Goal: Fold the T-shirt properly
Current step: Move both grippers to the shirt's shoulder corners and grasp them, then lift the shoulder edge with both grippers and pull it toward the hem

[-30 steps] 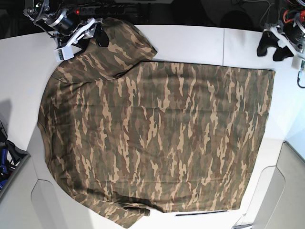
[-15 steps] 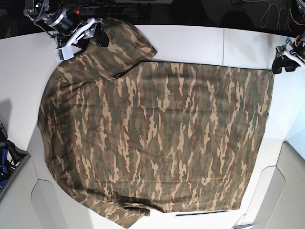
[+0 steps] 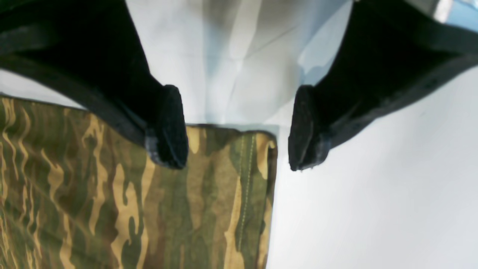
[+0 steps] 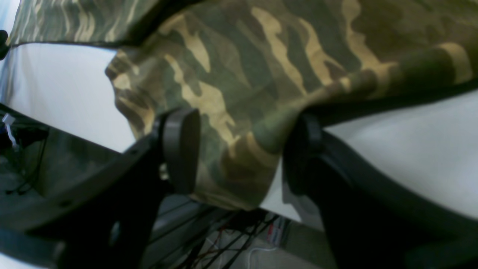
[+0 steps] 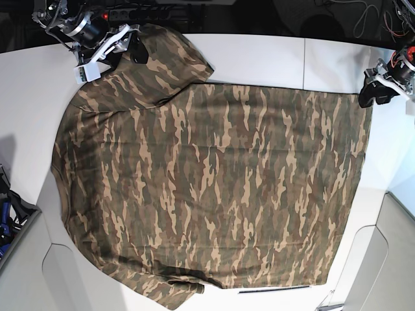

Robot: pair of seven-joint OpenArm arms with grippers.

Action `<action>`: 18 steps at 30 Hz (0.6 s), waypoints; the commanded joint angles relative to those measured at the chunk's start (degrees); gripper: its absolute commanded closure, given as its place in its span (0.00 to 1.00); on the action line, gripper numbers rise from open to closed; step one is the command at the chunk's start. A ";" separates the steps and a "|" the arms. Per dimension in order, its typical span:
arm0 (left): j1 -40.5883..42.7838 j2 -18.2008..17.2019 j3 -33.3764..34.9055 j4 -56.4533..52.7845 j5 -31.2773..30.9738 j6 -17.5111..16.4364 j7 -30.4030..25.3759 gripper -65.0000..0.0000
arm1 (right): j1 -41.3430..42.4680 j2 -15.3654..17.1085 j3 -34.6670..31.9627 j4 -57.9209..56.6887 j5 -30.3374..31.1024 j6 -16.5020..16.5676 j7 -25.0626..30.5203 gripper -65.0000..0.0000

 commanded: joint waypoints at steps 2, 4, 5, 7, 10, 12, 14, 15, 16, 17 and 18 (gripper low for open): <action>0.02 -0.81 0.70 0.44 -1.01 -0.39 0.33 0.30 | -0.20 0.28 0.11 0.61 0.00 0.17 0.35 0.47; -0.15 -0.81 1.66 0.44 -1.38 -0.39 0.09 0.30 | -0.20 0.26 0.11 0.61 0.00 0.17 0.35 0.47; -0.50 -0.76 2.14 0.44 -1.27 -0.37 0.04 0.30 | -0.20 0.26 0.11 0.61 0.02 0.17 0.35 0.47; -1.42 -0.59 2.67 0.44 -0.70 -0.39 0.04 0.30 | -0.17 0.26 0.11 0.61 0.02 0.17 0.42 0.47; -2.69 0.04 2.71 0.44 -0.59 -0.37 -0.04 0.31 | -0.20 0.26 0.11 0.61 0.00 0.17 0.59 0.47; -3.13 0.61 2.71 0.44 -0.24 -0.37 -0.04 0.35 | -0.20 0.26 0.11 0.61 0.00 0.17 0.61 0.47; -3.48 1.25 2.71 0.44 0.79 -0.37 0.02 0.49 | -0.20 0.26 0.11 0.61 0.00 0.17 0.61 0.51; -3.52 1.51 2.71 0.44 1.01 -0.37 -0.07 0.59 | -0.20 0.26 0.11 0.61 0.00 0.17 0.63 0.56; -3.50 1.66 2.71 0.44 1.01 -0.37 -0.11 0.71 | -0.17 0.26 0.11 0.61 0.00 0.17 0.76 0.65; -3.48 1.77 2.71 0.44 1.01 -0.37 -0.09 0.82 | -0.20 0.26 0.11 0.61 0.00 0.17 0.83 0.74; -3.48 1.84 2.71 0.44 1.03 -0.37 -0.09 0.92 | -0.20 0.26 0.11 0.61 0.00 0.17 0.81 0.84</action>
